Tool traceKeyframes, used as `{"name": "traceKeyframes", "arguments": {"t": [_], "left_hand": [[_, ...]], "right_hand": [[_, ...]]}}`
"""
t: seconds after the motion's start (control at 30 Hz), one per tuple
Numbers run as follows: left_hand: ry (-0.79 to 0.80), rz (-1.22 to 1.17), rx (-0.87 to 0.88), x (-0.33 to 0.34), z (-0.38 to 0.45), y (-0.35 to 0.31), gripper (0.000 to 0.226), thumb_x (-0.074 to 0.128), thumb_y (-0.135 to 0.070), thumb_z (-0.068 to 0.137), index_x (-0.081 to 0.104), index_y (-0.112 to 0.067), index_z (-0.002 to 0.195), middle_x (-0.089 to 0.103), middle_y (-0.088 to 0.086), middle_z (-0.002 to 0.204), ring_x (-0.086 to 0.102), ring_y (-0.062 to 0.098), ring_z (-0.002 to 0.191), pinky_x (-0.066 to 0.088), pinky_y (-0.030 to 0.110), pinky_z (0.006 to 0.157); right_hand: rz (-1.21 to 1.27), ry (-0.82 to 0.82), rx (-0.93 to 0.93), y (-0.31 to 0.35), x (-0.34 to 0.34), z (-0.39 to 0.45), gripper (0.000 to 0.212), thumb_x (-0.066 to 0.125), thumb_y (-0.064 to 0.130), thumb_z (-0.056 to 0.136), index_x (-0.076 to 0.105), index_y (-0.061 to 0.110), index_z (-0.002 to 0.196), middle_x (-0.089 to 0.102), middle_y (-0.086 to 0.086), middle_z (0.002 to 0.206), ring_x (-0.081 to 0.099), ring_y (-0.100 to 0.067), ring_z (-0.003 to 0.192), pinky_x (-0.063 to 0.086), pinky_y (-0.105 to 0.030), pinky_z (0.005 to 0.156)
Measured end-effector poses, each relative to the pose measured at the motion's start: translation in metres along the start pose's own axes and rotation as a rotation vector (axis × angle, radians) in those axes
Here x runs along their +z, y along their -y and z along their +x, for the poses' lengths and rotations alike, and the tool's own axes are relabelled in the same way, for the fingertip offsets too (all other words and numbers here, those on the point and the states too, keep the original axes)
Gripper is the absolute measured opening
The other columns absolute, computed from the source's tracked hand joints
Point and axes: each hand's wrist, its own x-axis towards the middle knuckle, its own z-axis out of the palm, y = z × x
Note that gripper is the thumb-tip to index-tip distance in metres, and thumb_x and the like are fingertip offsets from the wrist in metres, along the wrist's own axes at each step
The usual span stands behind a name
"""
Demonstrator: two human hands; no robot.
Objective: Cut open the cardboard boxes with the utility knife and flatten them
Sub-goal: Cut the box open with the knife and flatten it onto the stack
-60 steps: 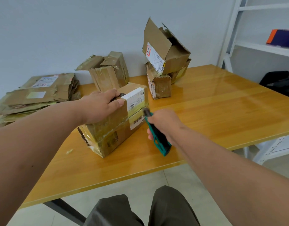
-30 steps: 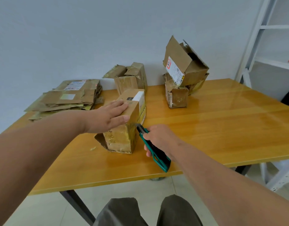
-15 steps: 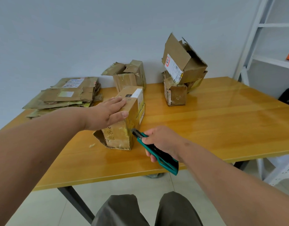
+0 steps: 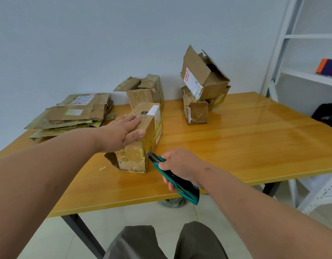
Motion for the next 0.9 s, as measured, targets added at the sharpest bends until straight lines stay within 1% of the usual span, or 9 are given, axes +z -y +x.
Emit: {"name": "traceKeyframes", "arguments": {"t": [0.27,0.37,0.43,0.5,0.6,0.67,0.73,0.8,0.9], "left_hand": [[-0.099,0.040,-0.137,0.008,0.011,-0.010,0.090,0.006,-0.067,0.083,0.004,-0.014,0.156,0.003,0.008,0.163,0.002,0.027,0.149,0.005,0.040,0.119],[-0.096,0.115,-0.152,0.006,0.017,-0.018,0.085,0.008,-0.065,0.088,0.005,-0.013,0.155,0.005,0.009,0.162,0.005,0.028,0.149,0.006,0.041,0.119],[-0.001,0.002,-0.145,-0.003,0.014,-0.011,0.089,0.015,-0.071,0.084,0.001,-0.020,0.156,-0.002,0.000,0.163,0.002,0.025,0.149,0.007,0.043,0.118],[0.167,-0.238,-0.139,-0.017,0.009,0.003,0.093,0.038,-0.073,0.080,0.000,-0.033,0.154,-0.010,-0.018,0.160,-0.002,0.017,0.148,0.006,0.044,0.118],[0.245,-0.309,-0.092,-0.027,0.003,0.017,0.086,0.058,-0.058,0.085,0.005,-0.045,0.152,-0.006,-0.029,0.156,0.002,0.010,0.147,0.007,0.039,0.117],[0.142,-0.099,-0.060,-0.026,0.007,0.018,0.079,0.046,-0.066,0.085,0.008,-0.046,0.151,0.001,-0.025,0.158,0.010,0.014,0.147,0.011,0.041,0.118],[0.043,0.088,-0.029,-0.022,0.013,0.013,0.087,0.031,-0.076,0.076,0.011,-0.040,0.153,0.012,-0.015,0.160,0.019,0.020,0.145,0.020,0.046,0.117],[-0.018,0.172,-0.020,-0.019,0.019,0.005,0.098,0.021,-0.083,0.068,0.014,-0.036,0.153,0.022,-0.007,0.156,0.024,0.023,0.139,0.027,0.049,0.113],[0.008,0.196,-0.014,-0.015,0.028,0.002,0.106,0.011,-0.087,0.059,0.007,-0.039,0.154,0.022,-0.007,0.152,0.020,0.024,0.135,0.024,0.051,0.113]], "right_hand": [[-0.065,0.147,-0.025,0.008,-0.005,-0.008,0.032,0.051,0.014,0.100,0.057,0.012,0.132,0.067,-0.002,0.062,0.062,-0.013,0.048,0.050,-0.022,0.047],[-0.027,0.064,-0.022,0.007,-0.020,-0.006,0.031,0.050,0.012,0.100,0.056,0.011,0.130,0.066,-0.004,0.064,0.062,-0.014,0.048,0.050,-0.023,0.046],[-0.025,-0.031,0.020,0.001,-0.034,-0.005,0.034,0.049,0.012,0.101,0.051,0.011,0.135,0.067,-0.008,0.067,0.062,-0.016,0.049,0.051,-0.026,0.048],[0.018,-0.120,0.056,-0.010,-0.042,-0.004,0.038,0.047,0.012,0.102,0.046,0.012,0.140,0.068,-0.012,0.071,0.063,-0.018,0.051,0.053,-0.030,0.053],[0.066,-0.157,0.049,-0.022,-0.041,0.001,0.032,0.047,0.013,0.102,0.050,0.015,0.134,0.069,-0.011,0.074,0.065,-0.019,0.053,0.053,-0.029,0.052],[0.055,-0.146,0.030,-0.024,-0.037,0.007,0.029,0.047,0.015,0.102,0.052,0.015,0.131,0.068,-0.010,0.073,0.065,-0.018,0.053,0.052,-0.026,0.049],[0.052,-0.147,0.022,-0.024,-0.035,0.013,0.029,0.047,0.015,0.102,0.051,0.016,0.131,0.069,-0.010,0.074,0.065,-0.018,0.052,0.052,-0.026,0.050],[0.049,-0.151,0.018,-0.021,-0.035,0.017,0.032,0.047,0.015,0.102,0.050,0.016,0.134,0.069,-0.010,0.075,0.066,-0.017,0.053,0.052,-0.027,0.052],[0.045,-0.147,0.017,-0.018,-0.037,0.021,0.036,0.048,0.015,0.101,0.048,0.015,0.138,0.070,-0.010,0.074,0.066,-0.017,0.054,0.052,-0.028,0.053]]}}
